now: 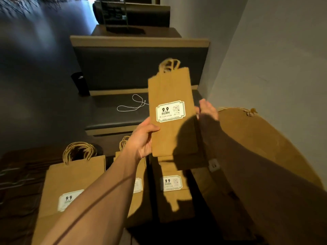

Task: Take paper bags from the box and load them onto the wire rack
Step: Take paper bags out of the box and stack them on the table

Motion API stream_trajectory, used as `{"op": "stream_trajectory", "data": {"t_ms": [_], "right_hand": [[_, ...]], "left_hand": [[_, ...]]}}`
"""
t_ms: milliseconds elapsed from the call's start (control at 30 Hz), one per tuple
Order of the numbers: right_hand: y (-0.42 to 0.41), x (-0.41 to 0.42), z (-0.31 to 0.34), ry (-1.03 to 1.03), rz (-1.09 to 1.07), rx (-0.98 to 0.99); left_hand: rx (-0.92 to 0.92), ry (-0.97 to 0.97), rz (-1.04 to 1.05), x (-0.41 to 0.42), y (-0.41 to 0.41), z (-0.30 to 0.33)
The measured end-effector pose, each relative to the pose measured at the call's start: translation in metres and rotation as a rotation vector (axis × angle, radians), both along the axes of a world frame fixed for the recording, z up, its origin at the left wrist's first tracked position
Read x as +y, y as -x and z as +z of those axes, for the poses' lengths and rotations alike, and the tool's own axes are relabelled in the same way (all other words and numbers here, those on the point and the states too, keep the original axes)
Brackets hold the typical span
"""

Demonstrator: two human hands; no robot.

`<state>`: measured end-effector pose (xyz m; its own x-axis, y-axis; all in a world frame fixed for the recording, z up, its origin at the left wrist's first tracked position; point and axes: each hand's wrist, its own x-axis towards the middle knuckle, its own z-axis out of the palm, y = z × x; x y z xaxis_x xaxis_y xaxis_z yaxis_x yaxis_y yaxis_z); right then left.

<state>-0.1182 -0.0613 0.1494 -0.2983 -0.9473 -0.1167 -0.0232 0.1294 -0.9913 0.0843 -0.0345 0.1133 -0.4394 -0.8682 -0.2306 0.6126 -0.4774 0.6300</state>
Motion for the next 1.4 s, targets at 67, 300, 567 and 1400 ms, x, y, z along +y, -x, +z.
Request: {"op": "stream_trajectory", "data": {"t_ms": [67, 300, 567, 1400], "right_hand": [[-0.024, 0.009, 0.002, -0.193, 0.195, -0.097], [-0.096, 0.029, -0.041, -0.165, 0.425, 0.044], [-0.13, 0.034, -0.079, -0.261, 0.521, 0.125], [-0.118, 0.046, -0.09, -0.484, 0.419, -0.145]], "left_hand": [[-0.06, -0.013, 0.08, 0.003, -0.021, -0.004], [-0.139, -0.136, 0.093, 0.029, -0.089, -0.034], [-0.424, -0.178, 0.384, 0.053, -0.141, -0.067], [-0.404, -0.324, 0.452, 0.063, -0.154, -0.075]]}}
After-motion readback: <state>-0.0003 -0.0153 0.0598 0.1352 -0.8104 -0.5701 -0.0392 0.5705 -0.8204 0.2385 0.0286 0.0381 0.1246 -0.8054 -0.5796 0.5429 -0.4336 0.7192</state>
